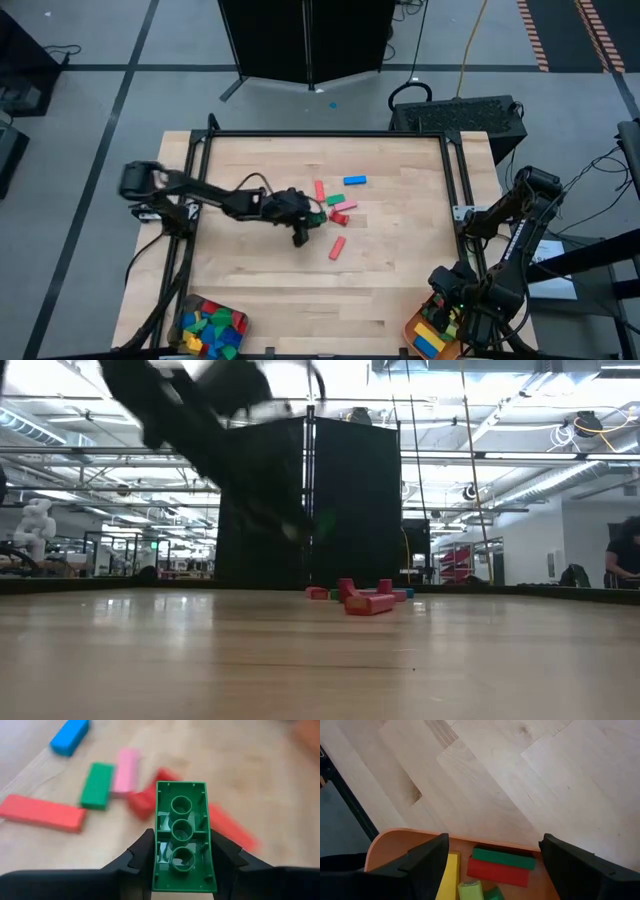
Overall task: Sort blocks by size
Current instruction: Put the green semicircle game piece into the black bin
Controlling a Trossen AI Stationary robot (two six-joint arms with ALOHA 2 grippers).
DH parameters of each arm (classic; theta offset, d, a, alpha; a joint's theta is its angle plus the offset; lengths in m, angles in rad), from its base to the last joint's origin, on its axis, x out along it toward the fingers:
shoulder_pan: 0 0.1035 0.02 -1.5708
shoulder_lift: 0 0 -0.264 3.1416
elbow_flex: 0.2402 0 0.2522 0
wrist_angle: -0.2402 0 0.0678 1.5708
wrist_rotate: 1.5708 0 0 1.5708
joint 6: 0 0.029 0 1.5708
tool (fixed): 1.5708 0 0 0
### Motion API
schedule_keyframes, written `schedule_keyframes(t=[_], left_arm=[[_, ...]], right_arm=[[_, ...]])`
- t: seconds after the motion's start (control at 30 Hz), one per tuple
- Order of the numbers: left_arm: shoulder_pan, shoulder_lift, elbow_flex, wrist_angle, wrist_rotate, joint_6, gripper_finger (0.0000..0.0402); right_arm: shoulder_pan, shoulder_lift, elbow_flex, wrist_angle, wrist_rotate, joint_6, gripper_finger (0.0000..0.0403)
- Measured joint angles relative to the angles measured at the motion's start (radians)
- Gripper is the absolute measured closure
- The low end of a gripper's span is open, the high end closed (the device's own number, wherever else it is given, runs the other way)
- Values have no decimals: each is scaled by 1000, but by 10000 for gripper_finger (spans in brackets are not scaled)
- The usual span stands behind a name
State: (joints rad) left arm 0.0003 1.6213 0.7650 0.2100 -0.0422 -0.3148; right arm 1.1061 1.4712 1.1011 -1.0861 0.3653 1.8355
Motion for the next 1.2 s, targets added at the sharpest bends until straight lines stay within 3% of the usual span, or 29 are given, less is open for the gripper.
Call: schedule_keyframes(t=[0.2, 0.33, 0.5, 0.63, 0.73, 0.87, 1.03, 1.2], left_arm=[[-260, -305, 2, -259, 9, -156, 279], [-507, -447, 2, -381, -74, -375, 279], [-801, -494, 2, -494, -188, -736, 279], [-963, -454, 2, -493, -194, -933, 279], [-1038, -419, 2, -492, -141, -1040, 279], [-1105, -371, 2, -488, 5, -1147, 279], [-1147, -347, 2, -461, 153, -1199, 273], [-1149, -347, 3, -467, 244, -1242, 162]], right_arm=[[0, 0, 0, -13, 4, -23, 99], [0, 0, 0, -22, 43, -23, 99], [-7, 0, 0, -19, 136, -27, 99], [-28, 0, 0, -20, 134, -61, 99], [-48, 0, 0, -15, 133, -81, 99], [-87, 0, 0, 2, 134, -160, 99], [-221, 0, 0, 23, 141, -435, 99], [-429, 0, 0, 69, 139, -710, 99]])
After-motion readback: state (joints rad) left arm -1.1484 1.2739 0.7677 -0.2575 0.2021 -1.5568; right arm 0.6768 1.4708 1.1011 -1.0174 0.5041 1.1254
